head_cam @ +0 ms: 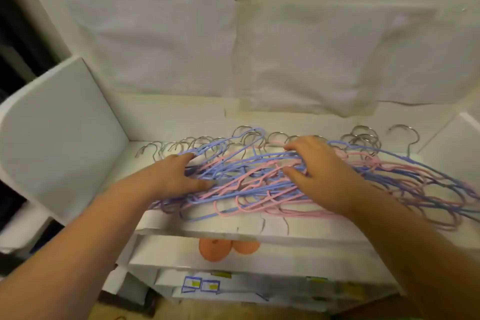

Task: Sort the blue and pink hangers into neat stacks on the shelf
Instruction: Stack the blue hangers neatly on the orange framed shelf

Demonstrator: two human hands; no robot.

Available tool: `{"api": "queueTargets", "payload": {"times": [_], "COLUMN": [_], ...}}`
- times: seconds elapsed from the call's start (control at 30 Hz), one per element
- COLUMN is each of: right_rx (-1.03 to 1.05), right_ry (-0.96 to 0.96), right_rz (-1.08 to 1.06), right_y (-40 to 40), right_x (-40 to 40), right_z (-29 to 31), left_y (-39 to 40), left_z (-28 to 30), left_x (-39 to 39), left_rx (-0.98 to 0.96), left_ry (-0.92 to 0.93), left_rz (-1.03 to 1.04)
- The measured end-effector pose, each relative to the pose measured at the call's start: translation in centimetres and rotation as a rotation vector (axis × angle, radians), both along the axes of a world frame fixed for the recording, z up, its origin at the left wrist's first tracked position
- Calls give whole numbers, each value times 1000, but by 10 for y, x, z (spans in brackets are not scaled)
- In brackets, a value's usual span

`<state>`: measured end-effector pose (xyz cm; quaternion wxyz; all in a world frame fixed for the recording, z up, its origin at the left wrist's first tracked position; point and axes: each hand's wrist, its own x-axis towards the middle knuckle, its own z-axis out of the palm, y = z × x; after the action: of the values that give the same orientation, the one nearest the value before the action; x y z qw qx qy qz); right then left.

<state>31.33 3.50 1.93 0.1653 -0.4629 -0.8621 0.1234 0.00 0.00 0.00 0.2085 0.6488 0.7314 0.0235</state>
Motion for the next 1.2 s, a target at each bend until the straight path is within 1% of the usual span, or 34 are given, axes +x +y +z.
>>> {"api": "queueTargets", "payload": {"times": [0.07, 0.1, 0.17, 0.23, 0.37, 0.5, 0.63, 0.73, 0.93, 1.0, 1.13, 1.2], "right_rx": [15, 22, 5, 26, 42, 41, 46, 49, 23, 12, 70, 83], "right_ry": [3, -2, -27, -27, -49, -41, -89, -127, -144, -141, -93, -99], "right_rz": [-6, -12, -25, -29, -17, -31, -15, -25, -17, -17, -60, -124], "right_y": [4, 6, 8, 10, 14, 18, 18, 19, 18, 19, 19, 19], "right_x": [-7, -9, -15, -18, -19, -17, -12, -8, -2, -1, 18, 42], "right_z": [-2, -5, -7, -8, -11, -10, -13, -13, -16, -15, -4, 1], "left_y": [3, 3, 4, 4, 8, 15, 22, 23, 12, 8, 1, 0], "left_z": [0, -2, 0, 2, 0, -10, -11, -4, 30, 36, 38, 36], "left_x": [-9, -13, -15, -17, -19, -7, 3, -2, -17, -16, 14, 39], "left_rx": [22, 39, 49, 69, 113, 159, 151, 140, 281, 340, 428, 479], "left_ry": [36, 43, 34, -47, -139, -102, -187, -251, -337, -314, -221, -190], "left_rz": [-102, -120, -100, -70, -43, -21, -33, 6, 76, 72, -78, -151]}}
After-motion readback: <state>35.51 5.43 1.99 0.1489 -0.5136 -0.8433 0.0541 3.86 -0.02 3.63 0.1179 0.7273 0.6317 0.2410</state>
